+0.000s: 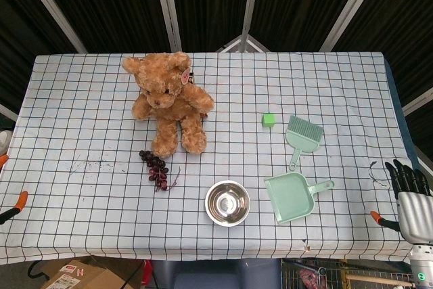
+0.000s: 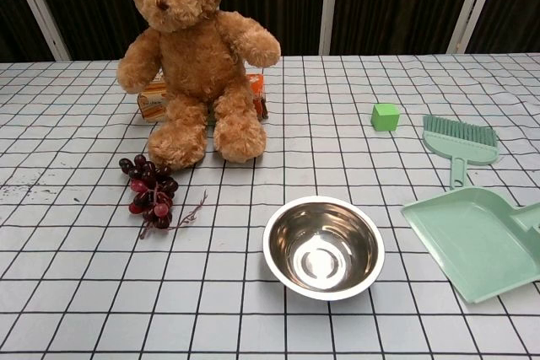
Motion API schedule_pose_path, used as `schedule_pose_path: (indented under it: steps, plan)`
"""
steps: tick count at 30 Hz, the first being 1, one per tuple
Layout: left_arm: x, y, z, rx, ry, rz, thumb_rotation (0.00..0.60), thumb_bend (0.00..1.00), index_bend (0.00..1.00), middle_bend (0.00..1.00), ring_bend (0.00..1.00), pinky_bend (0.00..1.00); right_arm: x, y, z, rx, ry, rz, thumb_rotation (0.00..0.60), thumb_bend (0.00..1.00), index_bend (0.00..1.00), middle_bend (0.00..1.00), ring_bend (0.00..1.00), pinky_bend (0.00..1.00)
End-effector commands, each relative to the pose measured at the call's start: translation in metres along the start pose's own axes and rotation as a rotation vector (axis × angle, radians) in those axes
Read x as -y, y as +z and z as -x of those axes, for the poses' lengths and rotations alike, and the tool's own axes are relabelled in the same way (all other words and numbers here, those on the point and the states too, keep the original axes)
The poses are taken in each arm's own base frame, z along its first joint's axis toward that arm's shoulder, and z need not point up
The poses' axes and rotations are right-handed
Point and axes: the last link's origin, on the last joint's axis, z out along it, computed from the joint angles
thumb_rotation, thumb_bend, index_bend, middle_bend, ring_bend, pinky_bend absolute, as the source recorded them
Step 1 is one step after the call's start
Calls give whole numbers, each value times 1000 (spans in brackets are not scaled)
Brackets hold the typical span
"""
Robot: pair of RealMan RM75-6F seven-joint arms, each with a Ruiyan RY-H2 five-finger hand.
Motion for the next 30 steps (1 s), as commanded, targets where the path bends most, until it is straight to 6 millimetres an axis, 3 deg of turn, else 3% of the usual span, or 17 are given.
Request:
schedule_pose_path:
  steps: [1,14,18,23,30]
  plan:
    - [0,0,1,7,7,-2,600,415,164,34,0,0,0,1,0,-8,0,-3,600,125,0,0,0,0]
    - [-9,1,11,47,10,33,600,414,176,23,0,0,-1,-3,-3,-19,20,-22,600,125,0,0,0,0]
    - [-12,8,22,145,-48,50,600,406,170,25,0,0,-3,-4,-5,-18,29,-17,600,125,0,0,0,0]
    - [-16,38,34,269,-136,43,600,398,171,34,0,0,-7,-3,-4,6,66,-2,600,125,0,0,0,0]
    - [-39,109,47,477,-499,-15,600,303,170,31,0,0,-12,5,-2,42,81,19,600,125,0,0,0,0]
